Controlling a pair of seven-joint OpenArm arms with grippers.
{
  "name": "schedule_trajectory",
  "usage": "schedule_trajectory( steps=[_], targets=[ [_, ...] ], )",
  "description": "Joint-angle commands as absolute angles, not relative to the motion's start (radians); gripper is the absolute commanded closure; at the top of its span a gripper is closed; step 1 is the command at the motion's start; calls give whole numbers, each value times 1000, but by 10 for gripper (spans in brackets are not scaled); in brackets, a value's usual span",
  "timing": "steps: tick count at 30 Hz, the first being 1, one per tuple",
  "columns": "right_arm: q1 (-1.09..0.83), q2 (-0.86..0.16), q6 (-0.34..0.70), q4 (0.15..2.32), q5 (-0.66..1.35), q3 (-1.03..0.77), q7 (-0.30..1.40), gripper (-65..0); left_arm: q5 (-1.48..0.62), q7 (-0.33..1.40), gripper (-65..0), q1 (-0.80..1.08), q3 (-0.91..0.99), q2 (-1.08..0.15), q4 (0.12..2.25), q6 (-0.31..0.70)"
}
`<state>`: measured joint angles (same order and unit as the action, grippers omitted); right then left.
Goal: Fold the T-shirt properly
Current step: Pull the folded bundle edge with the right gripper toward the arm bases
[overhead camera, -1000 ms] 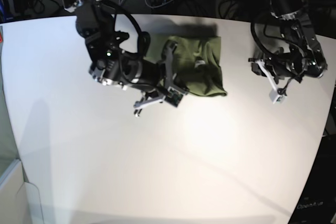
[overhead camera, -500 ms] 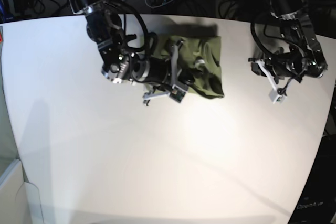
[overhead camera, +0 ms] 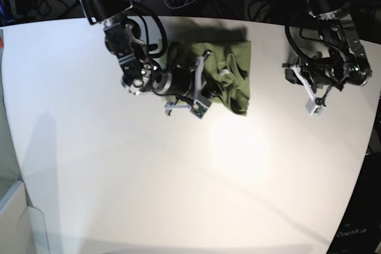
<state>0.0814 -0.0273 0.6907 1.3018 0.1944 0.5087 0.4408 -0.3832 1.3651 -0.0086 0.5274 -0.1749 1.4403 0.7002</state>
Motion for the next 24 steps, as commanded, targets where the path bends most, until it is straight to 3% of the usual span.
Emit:
schedule_trajectory(
  steps=[1,14,24],
  targets=[
    [96,-21,698,1299,211,509,421,0,-354,1396,-42,-5,527,-185,1446,698],
    [102,-25,698,1107,211,510,294,0,-355,1396,-42,-8,527,-194,1446,698],
    [96,-61,698,1196,208,510,312,0,-355,1396,-42,-5,527,-196,1446,698]
  ],
)
